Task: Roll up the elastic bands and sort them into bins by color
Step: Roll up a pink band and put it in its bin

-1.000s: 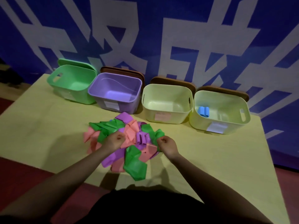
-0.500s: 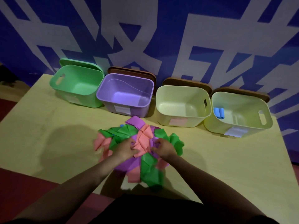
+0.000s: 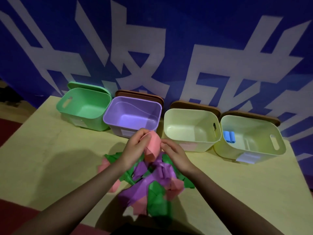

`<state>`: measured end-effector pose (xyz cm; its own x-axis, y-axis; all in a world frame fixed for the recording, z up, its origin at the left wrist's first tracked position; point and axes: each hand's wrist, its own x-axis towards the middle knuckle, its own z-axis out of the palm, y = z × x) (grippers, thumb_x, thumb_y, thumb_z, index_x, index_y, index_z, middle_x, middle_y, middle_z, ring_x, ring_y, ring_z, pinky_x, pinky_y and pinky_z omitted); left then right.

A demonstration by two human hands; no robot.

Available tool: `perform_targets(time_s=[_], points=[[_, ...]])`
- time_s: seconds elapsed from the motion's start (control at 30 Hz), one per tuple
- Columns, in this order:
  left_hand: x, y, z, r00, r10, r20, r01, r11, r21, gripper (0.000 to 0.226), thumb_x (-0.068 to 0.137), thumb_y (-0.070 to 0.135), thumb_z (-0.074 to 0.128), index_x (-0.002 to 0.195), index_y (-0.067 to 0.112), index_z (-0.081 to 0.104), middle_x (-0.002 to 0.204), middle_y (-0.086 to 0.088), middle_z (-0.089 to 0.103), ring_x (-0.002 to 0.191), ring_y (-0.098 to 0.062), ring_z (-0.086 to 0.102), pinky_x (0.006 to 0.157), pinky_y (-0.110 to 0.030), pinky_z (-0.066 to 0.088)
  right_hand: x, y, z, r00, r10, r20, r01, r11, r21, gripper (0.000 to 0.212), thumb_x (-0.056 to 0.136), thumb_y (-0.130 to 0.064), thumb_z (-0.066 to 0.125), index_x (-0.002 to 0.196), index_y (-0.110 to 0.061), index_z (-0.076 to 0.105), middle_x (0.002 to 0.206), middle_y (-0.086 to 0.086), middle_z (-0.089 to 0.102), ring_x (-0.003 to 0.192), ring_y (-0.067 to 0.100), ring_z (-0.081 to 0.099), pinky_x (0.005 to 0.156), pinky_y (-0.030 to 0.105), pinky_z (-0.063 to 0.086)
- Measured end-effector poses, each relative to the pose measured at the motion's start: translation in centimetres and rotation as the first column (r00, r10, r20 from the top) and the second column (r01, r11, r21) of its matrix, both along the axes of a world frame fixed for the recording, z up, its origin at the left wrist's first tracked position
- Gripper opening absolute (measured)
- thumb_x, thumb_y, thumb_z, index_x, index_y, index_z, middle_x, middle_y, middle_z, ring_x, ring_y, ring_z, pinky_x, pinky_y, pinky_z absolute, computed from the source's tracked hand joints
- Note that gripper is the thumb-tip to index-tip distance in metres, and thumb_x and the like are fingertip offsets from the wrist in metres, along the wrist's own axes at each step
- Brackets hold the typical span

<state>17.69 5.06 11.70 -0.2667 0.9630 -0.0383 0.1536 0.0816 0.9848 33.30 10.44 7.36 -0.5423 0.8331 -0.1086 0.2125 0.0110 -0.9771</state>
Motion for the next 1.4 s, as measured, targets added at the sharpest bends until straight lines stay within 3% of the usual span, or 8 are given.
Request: perform_targets(time_s=[0.13, 0.3, 0.53, 0.73, 0.83, 1.0, 1.2, 1.4], points=[[1.8, -0.1, 3.0, 1.000, -0.004, 0.000, 0.004, 0.999, 0.051, 0.013, 0.097, 0.009, 0.050, 0.091, 0.017, 0.058, 0.085, 0.007, 0.059, 0.076, 0.003, 0.053, 0.071, -0.011, 0.042, 0.6, -0.2, 3.8, 0.995, 0.022, -0.100, -0.021, 1.000, 0.020, 0.013, 0.096, -0.022, 0.056, 0.087, -0.022, 0.065, 0.085, -0.008, 0.064, 0.081, 0.004, 0.057, 0.078, 0.017, 0.043], [2.8, -1.5, 5.2, 0.992, 0.119, 0.029, -0.120, 0.992, 0.030, 0.013, 0.094, 0.008, 0.054, 0.087, 0.017, 0.060, 0.078, 0.006, 0.058, 0.067, -0.002, 0.053, 0.058, -0.011, 0.042, 3.1, -0.6, 5.7, 0.989, 0.042, -0.145, -0.039, 0.999, 0.023, 0.032, 0.089, -0.016, 0.065, 0.062, -0.019, 0.049, 0.052, -0.016, 0.045, 0.055, 0.000, 0.039, 0.053, 0.016, 0.029], [2.3, -3.6, 8.9, 0.862, 0.169, 0.478, -0.158, 0.985, -0.062, 0.022, 0.097, 0.021, 0.046, 0.086, 0.013, 0.062, 0.069, 0.000, 0.058, 0.057, -0.010, 0.057, 0.049, -0.019, 0.046, 4.5, -0.7, 8.2, 0.986, 0.150, -0.079, -0.133, 0.973, 0.188, 0.020, 0.083, -0.015, 0.074, 0.068, -0.010, 0.061, 0.060, -0.008, 0.050, 0.059, 0.004, 0.043, 0.055, 0.019, 0.034], [0.5, -5.1, 10.2, 0.794, 0.080, 0.603, -0.101, 0.995, 0.002, 0.031, 0.095, 0.002, 0.033, 0.099, 0.008, 0.063, 0.081, -0.002, 0.070, 0.073, -0.011, 0.065, 0.060, -0.020, 0.053, 4.2, -0.6, 9.3, 0.981, 0.193, -0.015, -0.181, 0.942, 0.282, 0.019, 0.085, -0.022, 0.071, 0.070, -0.013, 0.063, 0.062, -0.002, 0.060, 0.062, 0.003, 0.052, 0.060, 0.022, 0.040], [-0.7, -5.4, 10.7, 0.816, 0.017, 0.577, -0.088, 0.992, 0.095, 0.035, 0.094, -0.002, 0.036, 0.100, 0.007, 0.069, 0.090, -0.007, 0.073, 0.081, -0.013, 0.069, 0.067, -0.021, 0.055, 3.4, -0.9, 9.2, 0.987, 0.157, -0.015, -0.148, 0.953, 0.266, 0.032, 0.081, -0.043, 0.063, 0.079, -0.012, 0.066, 0.074, 0.008, 0.065, 0.069, 0.006, 0.056, 0.068, 0.028, 0.044], [-3.0, -5.4, 11.3, 0.897, -0.065, 0.438, 0.006, 0.991, 0.135, 0.030, 0.093, 0.001, 0.042, 0.102, 0.010, 0.069, 0.093, 0.000, 0.072, 0.085, -0.010, 0.065, 0.071, -0.017, 0.052, -0.5, -2.6, 9.9, 0.966, 0.253, -0.061, -0.228, 0.935, 0.272, 0.034, 0.086, -0.047, 0.053, 0.115, -0.033, 0.063, 0.113, -0.011, 0.064, 0.113, 0.010, 0.056, 0.095, 0.020, 0.042], [-7.9, -5.3, 11.3, 0.933, -0.100, 0.347, 0.045, 0.986, 0.161, 0.025, 0.090, 0.007, 0.053, 0.099, 0.019, 0.073, 0.098, 0.002, 0.070, 0.090, -0.009, 0.063, 0.078, -0.018, 0.050, -7.3, -4.1, 11.4, 0.917, 0.064, -0.393, -0.069, 0.998, 0.000, 0.011, 0.077, -0.021, 0.069, 0.080, -0.011, 0.066, 0.077, -0.002, 0.064, 0.074, 0.008, 0.057, 0.069, 0.017, 0.046], [-12.6, -5.0, 10.6, 0.984, -0.016, 0.179, -0.005, 0.993, 0.114, 0.017, 0.095, 0.009, 0.052, 0.101, 0.017, 0.064, 0.079, -0.002, 0.063, 0.074, -0.015, 0.057, 0.065, -0.025, 0.045, -12.0, -4.4, 12.7, 0.894, -0.060, -0.444, 0.065, 0.998, -0.004, 0.005, 0.084, -0.011, 0.066, 0.084, -0.007, 0.064, 0.072, -0.006, 0.063, 0.069, 0.007, 0.052, 0.064, 0.015, 0.042]])
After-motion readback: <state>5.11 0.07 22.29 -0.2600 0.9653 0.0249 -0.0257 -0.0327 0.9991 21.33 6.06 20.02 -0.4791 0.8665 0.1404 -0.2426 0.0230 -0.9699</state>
